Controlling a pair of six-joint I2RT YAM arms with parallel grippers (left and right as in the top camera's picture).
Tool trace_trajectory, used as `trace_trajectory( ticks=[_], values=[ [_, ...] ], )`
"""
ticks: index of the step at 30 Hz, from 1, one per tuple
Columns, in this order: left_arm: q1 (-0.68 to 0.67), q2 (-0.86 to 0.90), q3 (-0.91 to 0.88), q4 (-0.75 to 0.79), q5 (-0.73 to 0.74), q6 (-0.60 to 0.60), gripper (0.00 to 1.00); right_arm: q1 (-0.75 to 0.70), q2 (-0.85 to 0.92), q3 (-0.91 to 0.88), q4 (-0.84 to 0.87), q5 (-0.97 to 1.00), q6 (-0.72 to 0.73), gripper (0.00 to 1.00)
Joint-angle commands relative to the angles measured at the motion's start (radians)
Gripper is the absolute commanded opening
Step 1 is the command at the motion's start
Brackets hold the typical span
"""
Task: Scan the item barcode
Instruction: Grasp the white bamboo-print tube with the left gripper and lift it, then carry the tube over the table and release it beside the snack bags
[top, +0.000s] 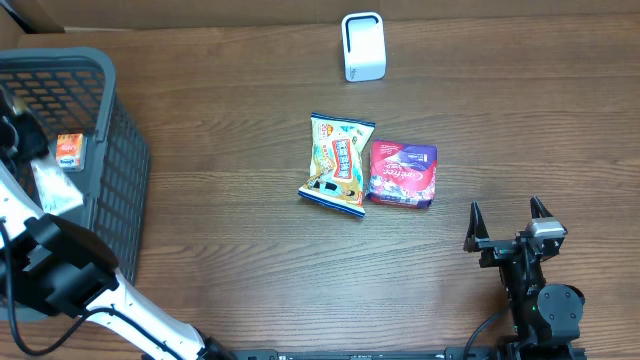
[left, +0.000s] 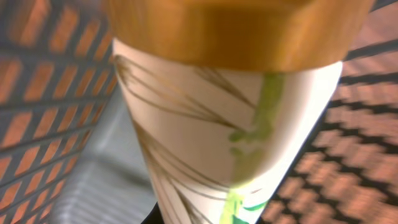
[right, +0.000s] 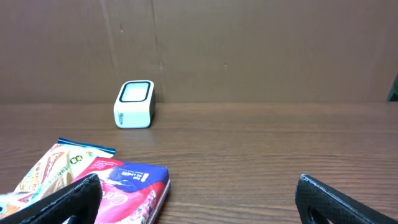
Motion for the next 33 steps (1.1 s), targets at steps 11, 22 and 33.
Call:
trace_trajectory(
  ticks=[11,22,33],
  values=[
    [-0.14,-0.032,0.568,-0.149,0.315,-0.159,0.04,0.008,-0.011,-0.011,0.006,0.006,-0.001,1.0],
    [-0.399,-0.073,0.692,-0.16,0.317,-0.184,0.04,0.008,-0.011,-0.011,0.006,0.006,-0.001,1.0],
    [-0.733,-0.072,0.663,-0.226,0.314,-0.218,0.04,0.008,-0.011,-0.011,0.006,0.006,-0.001,1.0]
  ],
)
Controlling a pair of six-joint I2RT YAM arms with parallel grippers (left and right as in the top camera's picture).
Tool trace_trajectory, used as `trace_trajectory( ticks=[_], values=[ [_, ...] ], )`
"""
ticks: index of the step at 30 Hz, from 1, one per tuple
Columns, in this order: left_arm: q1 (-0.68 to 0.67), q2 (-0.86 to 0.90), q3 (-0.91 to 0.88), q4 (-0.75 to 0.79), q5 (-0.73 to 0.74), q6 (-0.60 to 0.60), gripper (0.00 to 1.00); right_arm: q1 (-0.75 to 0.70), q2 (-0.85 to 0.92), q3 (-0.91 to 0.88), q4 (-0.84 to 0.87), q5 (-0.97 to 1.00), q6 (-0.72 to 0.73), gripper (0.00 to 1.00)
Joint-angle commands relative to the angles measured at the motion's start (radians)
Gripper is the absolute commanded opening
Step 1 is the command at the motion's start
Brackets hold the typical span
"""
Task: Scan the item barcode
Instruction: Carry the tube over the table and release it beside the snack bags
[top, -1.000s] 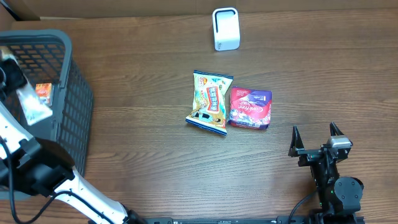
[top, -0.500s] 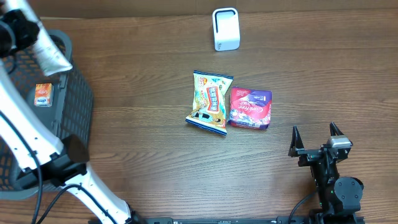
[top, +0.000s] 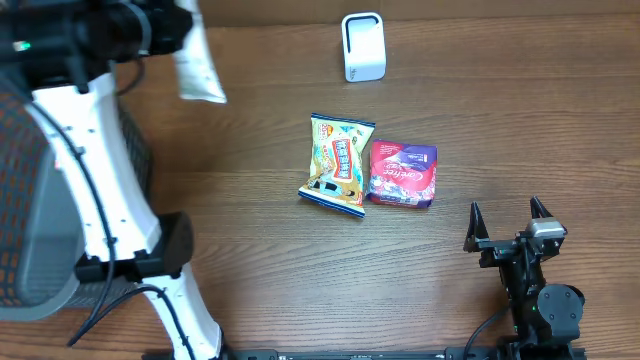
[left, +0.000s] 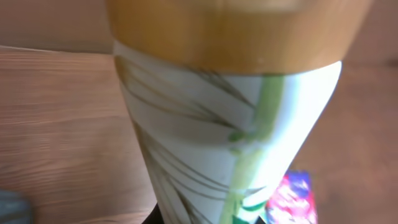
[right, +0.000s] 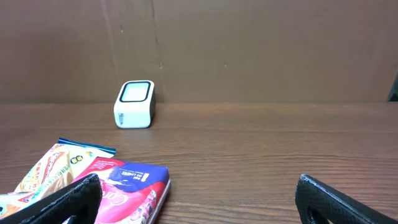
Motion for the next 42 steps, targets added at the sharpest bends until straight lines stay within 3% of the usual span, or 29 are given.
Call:
trace_trajectory(
  ticks=[1,13,23,36,42],
  values=[
    [-0.108,-0.045,-0.007,-0.004,0.018,-0.015,0.04,0.008,-0.011,-0.011,0.006,0.006,-0.001,1.0],
    [-0.373,0.006,-0.327,-0.008,0.019,-0.105,0.04,0.008,-0.011,-0.011,0.006,0.006,-0.001,1.0],
    [-0.527,0.029,-0.756,0.328,0.018,-0.295,0.04,0.008,-0.011,-0.011,0.006,0.006,-0.001,1.0],
    [-0.565,0.031,-1.107,0.624,-0.013,-0.422,0.04,0.008,-0.011,-0.011,0.006,0.006,-0.001,1.0],
    [-0.558,0.032,-1.161,0.676,-0.035,-0.433,0.07,0.008,-0.011,-0.011,0.006,0.006,-0.001,1.0]
  ],
)
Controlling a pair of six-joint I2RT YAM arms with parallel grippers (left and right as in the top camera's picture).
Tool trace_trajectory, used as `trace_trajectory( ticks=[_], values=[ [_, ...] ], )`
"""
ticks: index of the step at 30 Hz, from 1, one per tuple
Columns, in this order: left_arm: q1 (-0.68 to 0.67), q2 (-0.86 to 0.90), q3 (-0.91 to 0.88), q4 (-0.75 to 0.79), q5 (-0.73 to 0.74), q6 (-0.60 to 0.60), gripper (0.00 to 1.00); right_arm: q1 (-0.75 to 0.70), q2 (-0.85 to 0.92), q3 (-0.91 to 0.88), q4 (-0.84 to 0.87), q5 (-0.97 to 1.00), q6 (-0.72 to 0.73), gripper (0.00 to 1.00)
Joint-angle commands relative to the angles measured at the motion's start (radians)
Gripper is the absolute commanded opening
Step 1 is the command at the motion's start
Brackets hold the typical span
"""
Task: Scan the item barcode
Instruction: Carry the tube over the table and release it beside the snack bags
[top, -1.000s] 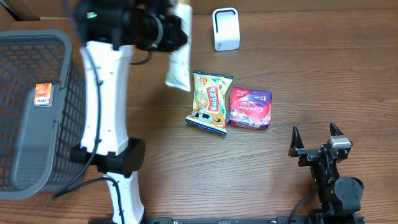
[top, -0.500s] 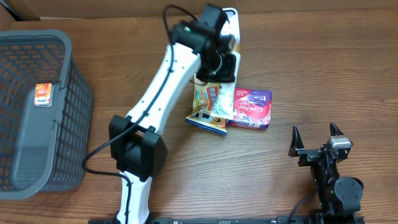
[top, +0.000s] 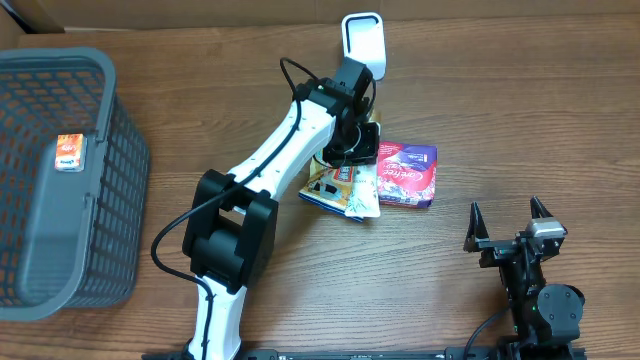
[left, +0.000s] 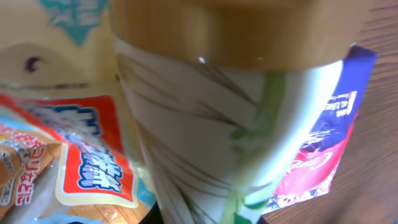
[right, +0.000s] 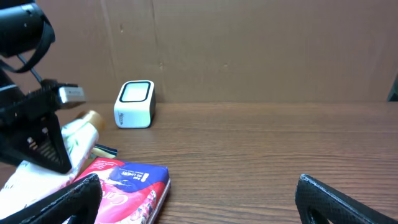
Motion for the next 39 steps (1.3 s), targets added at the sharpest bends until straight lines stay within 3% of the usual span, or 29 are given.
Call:
trace_trajectory(
  ticks=[1,10,19,27,31,36,39],
  values=[
    [0.008,-0.006,0.0,0.006,-0.009,-0.025,0.07,0.008,-0.011,-0.011,0.006,0.006,-0.001,1.0],
    [0.045,-0.006,0.0,-0.081,-0.145,-0.085,0.07,0.008,-0.011,-0.011,0.006,0.006,-0.001,1.0],
    [0.048,-0.006,0.0,-0.07,0.051,-0.073,0.16,0.008,-0.011,-0.011,0.006,0.006,-0.001,1.0],
    [0.025,-0.006,0.0,-0.037,0.06,-0.068,0.26,0.008,-0.011,-0.011,0.006,0.006,-0.001,1.0],
    [0.029,-0.006,0.01,-0.029,0.138,-0.044,0.3,0.008,-0.011,-0.011,0.006,0.006,-0.001,1.0],
    [0.067,-0.006,0.084,-0.051,0.29,0.008,0.34,0.008,-0.011,-0.011,0.006,0.006,-0.001,1.0],
    [0.1,-0.007,0.17,-0.12,0.284,0.043,0.35,0.008,-0.011,-0.011,0.006,0.006,-0.001,1.0]
  ],
)
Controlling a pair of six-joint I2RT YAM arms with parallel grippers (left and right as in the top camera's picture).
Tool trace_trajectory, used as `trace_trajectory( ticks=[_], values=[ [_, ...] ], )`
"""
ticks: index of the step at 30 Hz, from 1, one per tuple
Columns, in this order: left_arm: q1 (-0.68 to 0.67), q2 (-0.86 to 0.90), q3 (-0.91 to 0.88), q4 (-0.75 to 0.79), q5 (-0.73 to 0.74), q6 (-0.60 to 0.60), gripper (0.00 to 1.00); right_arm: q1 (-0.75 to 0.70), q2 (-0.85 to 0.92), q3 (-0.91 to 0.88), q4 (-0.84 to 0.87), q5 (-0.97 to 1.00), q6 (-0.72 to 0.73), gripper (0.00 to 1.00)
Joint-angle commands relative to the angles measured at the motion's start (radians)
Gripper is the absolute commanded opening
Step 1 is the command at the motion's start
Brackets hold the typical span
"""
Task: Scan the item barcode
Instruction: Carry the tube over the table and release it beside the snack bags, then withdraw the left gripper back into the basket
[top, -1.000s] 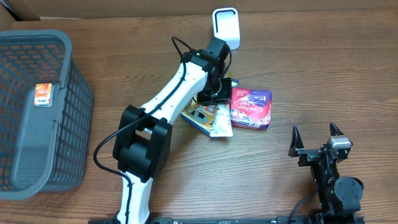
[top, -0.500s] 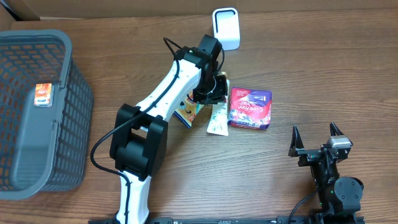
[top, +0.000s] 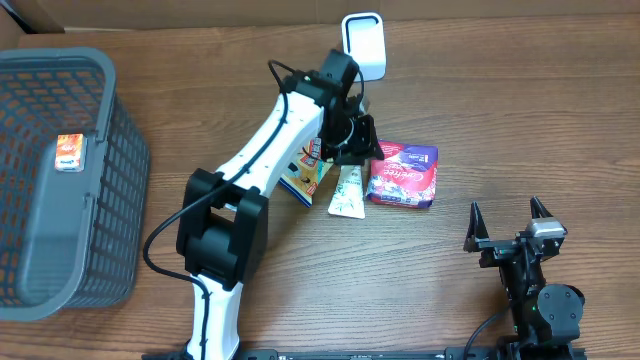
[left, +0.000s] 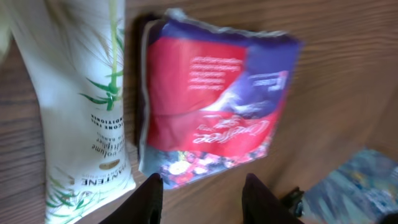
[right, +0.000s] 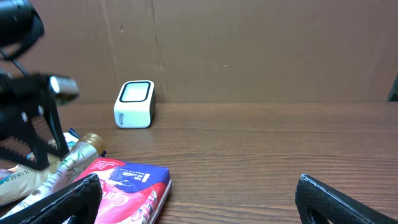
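Note:
A white tube with green leaf print (top: 347, 192) lies flat on the table between a yellow snack bag (top: 302, 172) and a red and purple pack (top: 404, 172). In the left wrist view the tube (left: 81, 106) and the pack (left: 211, 106) lie side by side. My left gripper (left: 205, 199) hangs open just above them, holding nothing. The white scanner (top: 362, 45) stands at the back, just beyond the left arm. My right gripper (right: 199, 205) rests open at the front right, facing the pack (right: 124, 180) and the scanner (right: 134, 102).
A grey mesh basket (top: 110, 170) stands at the left edge with a small orange packet (top: 68, 150) inside. The left arm reaches from the front middle of the table to the items. A brown cardboard wall (right: 249, 43) closes the back.
My left gripper was shut on the tube over the snack bag and pack. Now it is open and the tube lies on the table between them. The snack bag sits further left.
My left gripper was down in the basket, shut on the tube. Then it held the tube high over the back left of the table, then low over the snack bag and pack. Now the tube lies on the table, let go. The right arm stayed still.

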Motion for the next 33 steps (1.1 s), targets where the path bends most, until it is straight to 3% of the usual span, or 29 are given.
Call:
trace_trajectory(
  ticks=[1,12,19,24,33],
  values=[
    [0.05,-0.007,0.13,-0.058,0.06,0.08,0.36,0.008,-0.011,-0.011,0.006,0.006,-0.002,1.0],
    [0.137,-0.007,0.677,-0.465,-0.31,0.164,0.57,0.008,-0.011,-0.011,0.006,0.006,-0.002,1.0],
    [0.274,-0.014,1.009,-0.632,-0.447,0.174,0.95,0.008,-0.011,-0.011,0.006,0.006,-0.002,1.0],
    [0.413,-0.067,1.1,-0.632,-0.504,0.202,0.92,0.008,-0.011,-0.011,0.006,0.006,-0.002,1.0],
    [0.68,-0.13,1.11,-0.632,-0.671,0.201,0.91,0.008,-0.011,-0.011,0.006,0.006,-0.002,1.0]
  ],
)
